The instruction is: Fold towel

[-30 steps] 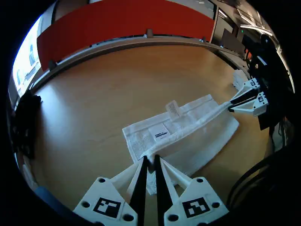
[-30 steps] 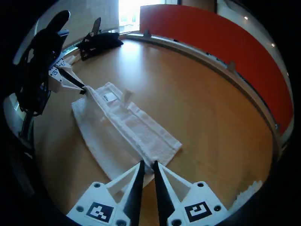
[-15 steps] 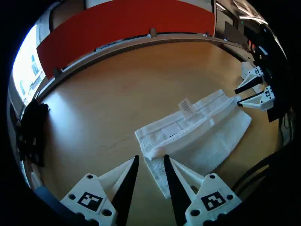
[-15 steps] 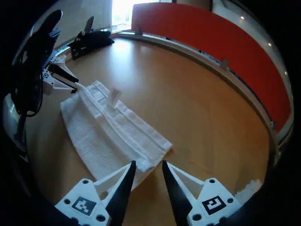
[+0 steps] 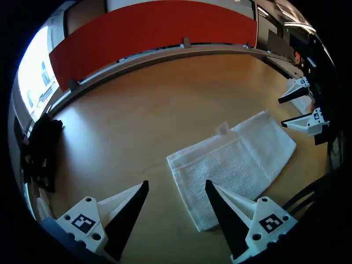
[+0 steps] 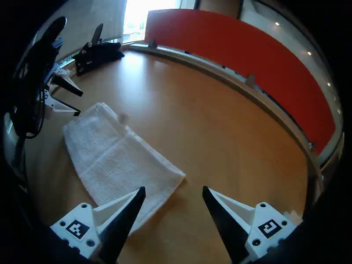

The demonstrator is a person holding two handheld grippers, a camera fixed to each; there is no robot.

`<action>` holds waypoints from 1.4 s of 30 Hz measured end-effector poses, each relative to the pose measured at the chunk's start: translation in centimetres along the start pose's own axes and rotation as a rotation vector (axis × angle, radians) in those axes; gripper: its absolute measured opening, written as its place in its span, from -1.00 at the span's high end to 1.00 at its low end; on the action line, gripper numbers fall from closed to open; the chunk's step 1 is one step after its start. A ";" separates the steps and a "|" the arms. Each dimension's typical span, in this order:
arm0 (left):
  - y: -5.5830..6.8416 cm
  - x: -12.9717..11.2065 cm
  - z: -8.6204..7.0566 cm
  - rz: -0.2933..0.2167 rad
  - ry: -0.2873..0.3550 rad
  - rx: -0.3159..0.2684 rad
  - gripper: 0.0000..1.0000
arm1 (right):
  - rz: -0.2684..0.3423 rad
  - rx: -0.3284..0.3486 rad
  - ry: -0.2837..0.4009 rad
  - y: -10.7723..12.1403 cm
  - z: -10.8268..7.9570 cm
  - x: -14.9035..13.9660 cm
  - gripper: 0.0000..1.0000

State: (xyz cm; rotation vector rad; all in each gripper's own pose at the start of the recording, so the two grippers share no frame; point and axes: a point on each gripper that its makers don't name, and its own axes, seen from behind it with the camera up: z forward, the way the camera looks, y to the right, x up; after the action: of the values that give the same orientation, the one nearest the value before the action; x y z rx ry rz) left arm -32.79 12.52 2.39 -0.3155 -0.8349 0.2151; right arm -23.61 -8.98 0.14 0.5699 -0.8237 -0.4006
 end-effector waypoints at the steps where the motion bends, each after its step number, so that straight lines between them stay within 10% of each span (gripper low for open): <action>1: 0.0 0.0 -0.1 -0.001 0.000 0.000 -0.91 | 0.002 0.000 0.000 0.0 -0.1 -0.1 -1.00; 42: 1.0 -6.7 -6.7 -0.144 -0.011 0.048 -0.91 | 0.022 0.045 0.009 -5.1 -5.8 -4.4 -1.00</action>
State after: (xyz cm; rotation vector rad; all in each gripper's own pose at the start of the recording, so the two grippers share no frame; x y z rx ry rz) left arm -32.20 10.16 -6.82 -0.2083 -0.8585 0.1021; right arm -22.43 -8.76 -8.59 0.6030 -0.8312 -0.3598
